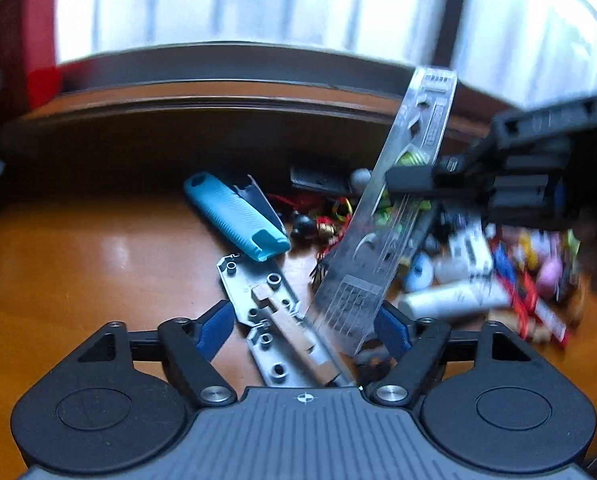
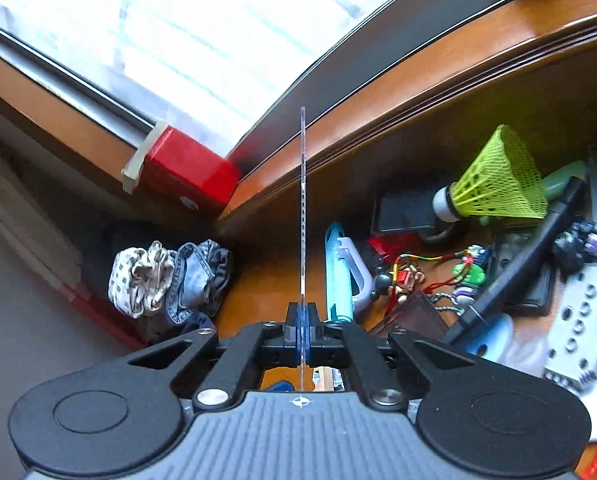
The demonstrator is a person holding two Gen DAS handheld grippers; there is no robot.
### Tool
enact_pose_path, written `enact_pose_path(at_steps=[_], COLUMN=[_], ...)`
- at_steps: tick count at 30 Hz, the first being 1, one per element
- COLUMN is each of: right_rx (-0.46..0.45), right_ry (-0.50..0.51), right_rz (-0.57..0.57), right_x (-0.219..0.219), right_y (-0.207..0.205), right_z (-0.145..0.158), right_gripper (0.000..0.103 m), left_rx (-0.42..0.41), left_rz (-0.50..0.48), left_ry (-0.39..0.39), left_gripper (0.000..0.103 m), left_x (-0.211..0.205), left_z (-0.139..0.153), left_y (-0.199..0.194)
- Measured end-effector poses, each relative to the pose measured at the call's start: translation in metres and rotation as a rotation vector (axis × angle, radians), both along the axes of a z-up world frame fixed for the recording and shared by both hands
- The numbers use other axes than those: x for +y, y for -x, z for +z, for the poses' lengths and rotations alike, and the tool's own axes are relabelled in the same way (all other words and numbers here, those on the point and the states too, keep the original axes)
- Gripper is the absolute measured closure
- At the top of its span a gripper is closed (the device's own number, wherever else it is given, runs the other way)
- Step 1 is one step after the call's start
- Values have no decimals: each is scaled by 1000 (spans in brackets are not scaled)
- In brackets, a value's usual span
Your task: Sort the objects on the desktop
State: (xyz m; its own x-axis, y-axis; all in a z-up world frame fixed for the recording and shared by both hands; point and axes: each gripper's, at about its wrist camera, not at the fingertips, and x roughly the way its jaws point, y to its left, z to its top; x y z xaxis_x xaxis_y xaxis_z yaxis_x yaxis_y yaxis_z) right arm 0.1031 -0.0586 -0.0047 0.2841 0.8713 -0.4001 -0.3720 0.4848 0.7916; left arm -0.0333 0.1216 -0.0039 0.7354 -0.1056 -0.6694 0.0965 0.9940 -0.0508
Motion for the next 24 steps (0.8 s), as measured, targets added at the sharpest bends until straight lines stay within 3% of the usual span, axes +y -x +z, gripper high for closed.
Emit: enact_pose_path(at_steps=[5, 9, 13, 21, 24], right_rx=[12, 11, 18, 36, 39], right_ry=[-37, -53, -56, -51, -48], right_rz=[-45, -80, -104, -128, -128], right_x=[-24, -42, -52, -61, -60], right_y=[6, 10, 13, 17, 18], right_z=[0, 1, 0, -6, -7], right_gripper=[101, 101, 101, 101, 101], left_rx=[-6, -10, 8, 20, 23], left_rz=[-263, -426, -524, -635, -650], left_ry=[-179, -263, -258, -262, -240], left_gripper=[13, 13, 19, 20, 28], left_x=[4, 5, 7, 11, 13], left_z=[-5, -6, -8, -12, -12], left_y=[2, -4, -15, -22, -27])
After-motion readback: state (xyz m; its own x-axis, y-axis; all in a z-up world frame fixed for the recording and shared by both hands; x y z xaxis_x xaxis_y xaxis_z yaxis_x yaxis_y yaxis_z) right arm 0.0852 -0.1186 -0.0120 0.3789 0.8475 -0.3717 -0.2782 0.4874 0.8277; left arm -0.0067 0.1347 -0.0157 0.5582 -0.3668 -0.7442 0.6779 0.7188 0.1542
